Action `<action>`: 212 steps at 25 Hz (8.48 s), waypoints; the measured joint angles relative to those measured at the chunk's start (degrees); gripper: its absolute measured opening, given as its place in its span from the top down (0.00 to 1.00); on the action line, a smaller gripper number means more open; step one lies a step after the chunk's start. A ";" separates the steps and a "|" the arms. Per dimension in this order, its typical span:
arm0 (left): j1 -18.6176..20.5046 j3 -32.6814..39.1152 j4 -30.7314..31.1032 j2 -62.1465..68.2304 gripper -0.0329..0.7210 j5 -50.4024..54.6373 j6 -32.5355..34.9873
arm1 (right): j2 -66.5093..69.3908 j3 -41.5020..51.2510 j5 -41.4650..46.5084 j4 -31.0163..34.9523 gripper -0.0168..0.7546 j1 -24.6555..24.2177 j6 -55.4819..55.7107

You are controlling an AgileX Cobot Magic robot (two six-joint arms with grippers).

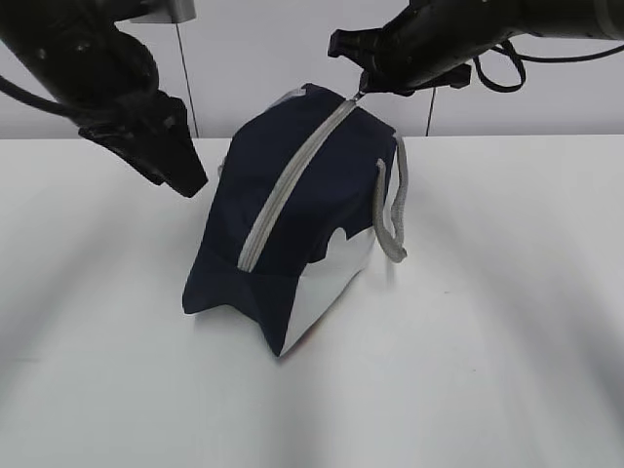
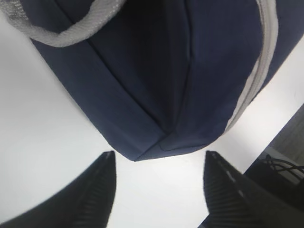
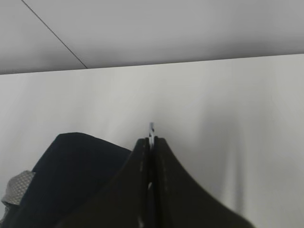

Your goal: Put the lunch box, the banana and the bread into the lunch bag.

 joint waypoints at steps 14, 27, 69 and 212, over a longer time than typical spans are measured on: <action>0.00 -19.63 -4.95 4.92 0.27 1.78 -2.96 | 0.00 -0.03 1.24 5.52 0.98 0.00 -0.79; 0.00 -27.42 -12.02 17.79 0.27 1.77 -1.68 | 0.00 -0.32 1.27 8.25 0.98 0.00 -0.89; -2.87 -20.12 -2.16 5.72 0.94 2.70 -3.77 | 0.10 -4.16 5.47 8.54 0.98 0.10 -0.89; 9.63 38.41 14.99 -62.74 0.38 2.61 -22.45 | -86.94 41.28 50.87 -4.18 0.52 0.10 -16.40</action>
